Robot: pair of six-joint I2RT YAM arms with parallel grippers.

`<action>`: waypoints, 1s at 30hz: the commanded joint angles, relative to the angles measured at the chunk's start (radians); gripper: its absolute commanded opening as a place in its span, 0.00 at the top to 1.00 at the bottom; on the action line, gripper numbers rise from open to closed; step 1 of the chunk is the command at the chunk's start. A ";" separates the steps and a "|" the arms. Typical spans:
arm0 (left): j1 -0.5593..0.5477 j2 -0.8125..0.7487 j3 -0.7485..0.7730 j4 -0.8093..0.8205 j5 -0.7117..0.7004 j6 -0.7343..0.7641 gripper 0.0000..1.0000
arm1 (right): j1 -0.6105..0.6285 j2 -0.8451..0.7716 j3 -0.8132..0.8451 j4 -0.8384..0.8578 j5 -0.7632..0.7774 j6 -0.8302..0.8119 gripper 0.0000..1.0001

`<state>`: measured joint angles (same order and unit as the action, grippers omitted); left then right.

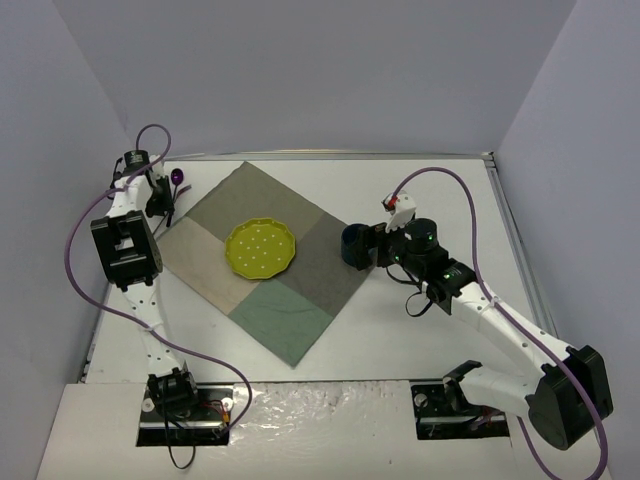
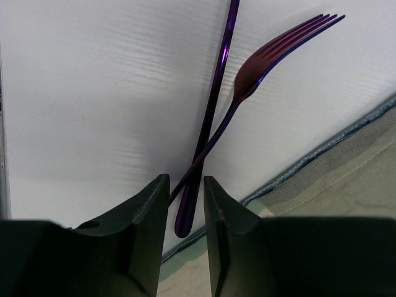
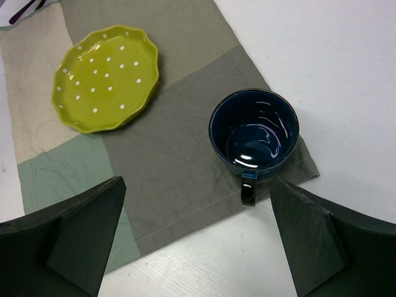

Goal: Set the dinner table for one person

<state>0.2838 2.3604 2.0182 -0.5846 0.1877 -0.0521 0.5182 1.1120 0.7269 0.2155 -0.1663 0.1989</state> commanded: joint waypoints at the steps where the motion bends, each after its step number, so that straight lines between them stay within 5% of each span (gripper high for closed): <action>1: 0.009 -0.031 0.024 0.039 0.032 0.011 0.80 | 0.005 0.008 -0.001 0.075 -0.015 0.010 0.00; 10: 0.009 -0.040 0.006 0.054 0.034 0.012 0.99 | 0.005 0.024 0.001 0.078 -0.026 0.011 0.00; 30: 0.008 -0.233 -0.073 0.176 0.066 0.041 1.00 | 0.006 -0.009 -0.015 0.084 -0.024 0.016 0.00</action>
<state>0.2848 2.3024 1.9310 -0.5039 0.2156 -0.0284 0.5182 1.1332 0.7101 0.2214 -0.1825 0.2092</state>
